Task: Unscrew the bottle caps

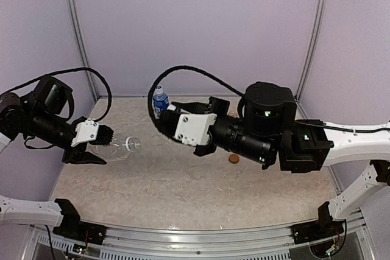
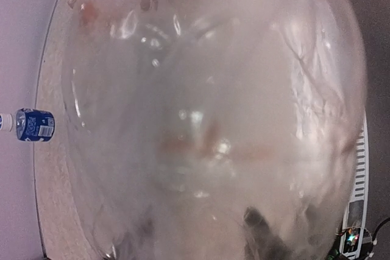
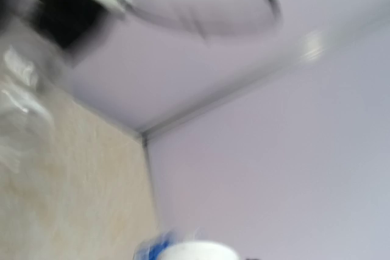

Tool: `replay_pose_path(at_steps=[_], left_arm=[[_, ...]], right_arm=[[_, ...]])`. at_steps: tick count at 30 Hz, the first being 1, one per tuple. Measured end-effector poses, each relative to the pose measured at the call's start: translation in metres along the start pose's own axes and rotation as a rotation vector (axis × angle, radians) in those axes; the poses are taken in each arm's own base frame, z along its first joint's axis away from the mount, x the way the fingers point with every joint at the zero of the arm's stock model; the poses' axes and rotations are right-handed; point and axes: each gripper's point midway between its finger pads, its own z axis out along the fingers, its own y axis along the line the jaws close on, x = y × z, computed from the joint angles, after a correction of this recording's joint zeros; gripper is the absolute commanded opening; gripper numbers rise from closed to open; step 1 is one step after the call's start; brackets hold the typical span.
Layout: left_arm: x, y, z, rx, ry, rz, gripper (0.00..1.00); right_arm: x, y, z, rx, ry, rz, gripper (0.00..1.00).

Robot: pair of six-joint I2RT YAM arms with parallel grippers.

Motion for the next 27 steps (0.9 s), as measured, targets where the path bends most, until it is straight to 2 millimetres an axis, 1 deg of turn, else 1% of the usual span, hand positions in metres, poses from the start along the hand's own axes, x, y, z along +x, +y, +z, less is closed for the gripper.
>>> replay_pose_path(at_steps=[2,3,4,5,6,7,8,9,10,11,13,15,17,19,21,24,25,27], left_arm=[[-0.001,0.013,-0.003,-0.062,-0.013,-0.06,0.21],[-0.003,0.023,-0.006,-0.108,-0.026,-0.097,0.21],[-0.005,0.034,-0.009,-0.159,-0.042,-0.135,0.21],[-0.008,0.044,-0.014,-0.206,-0.063,-0.172,0.21],[-0.01,0.053,-0.018,-0.253,-0.082,-0.21,0.22],[-0.013,0.062,-0.023,-0.293,-0.105,-0.247,0.22],[-0.015,0.069,-0.028,-0.328,-0.127,-0.282,0.22],[-0.016,0.073,-0.031,-0.352,-0.143,-0.31,0.23],[-0.018,0.078,-0.035,-0.377,-0.163,-0.344,0.23],[-0.02,0.082,-0.039,-0.395,-0.184,-0.373,0.23],[-0.022,0.087,-0.044,-0.415,-0.211,-0.411,0.23],[-0.024,0.089,-0.047,-0.427,-0.231,-0.434,0.23],[-0.025,0.09,-0.048,-0.431,-0.241,-0.45,0.23],[-0.025,0.091,-0.049,-0.435,-0.246,-0.458,0.23],[-0.025,0.091,-0.05,-0.438,-0.25,-0.461,0.23],[-0.026,0.09,-0.053,-0.444,-0.258,-0.46,0.23],[-0.026,0.09,-0.054,-0.445,-0.259,-0.459,0.23],[-0.027,0.089,-0.055,-0.448,-0.264,-0.457,0.23]], right_arm=[[0.047,-0.019,0.013,0.03,0.099,0.202,0.0],[0.078,-0.03,0.019,0.04,0.161,0.32,0.0],[0.113,-0.042,0.024,0.062,0.234,0.458,0.0],[0.136,-0.049,0.026,0.082,0.284,0.557,0.0],[0.167,-0.057,0.029,0.107,0.351,0.669,0.0],[0.196,-0.059,0.032,0.125,0.418,0.774,0.0],[0.22,-0.056,0.035,0.132,0.481,0.858,0.0],[0.238,-0.046,0.038,0.123,0.536,0.93,0.0],[0.254,-0.03,0.043,0.098,0.597,0.997,0.0],[0.268,-0.008,0.048,0.06,0.659,1.049,0.0],[0.29,0.038,0.056,-0.023,0.778,1.119,0.0],[0.314,0.09,0.059,-0.12,0.924,1.157,0.0],[0.334,0.13,0.059,-0.19,1.056,1.168,0.0],[0.347,0.155,0.058,-0.235,1.151,1.163,0.0],[0.356,0.174,0.058,-0.27,1.224,1.153,0.0],[0.365,0.189,0.055,-0.303,1.294,1.138,0.0],[0.367,0.192,0.055,-0.309,1.307,1.134,0.02],[0.37,0.197,0.054,-0.321,1.335,1.124,0.17]])
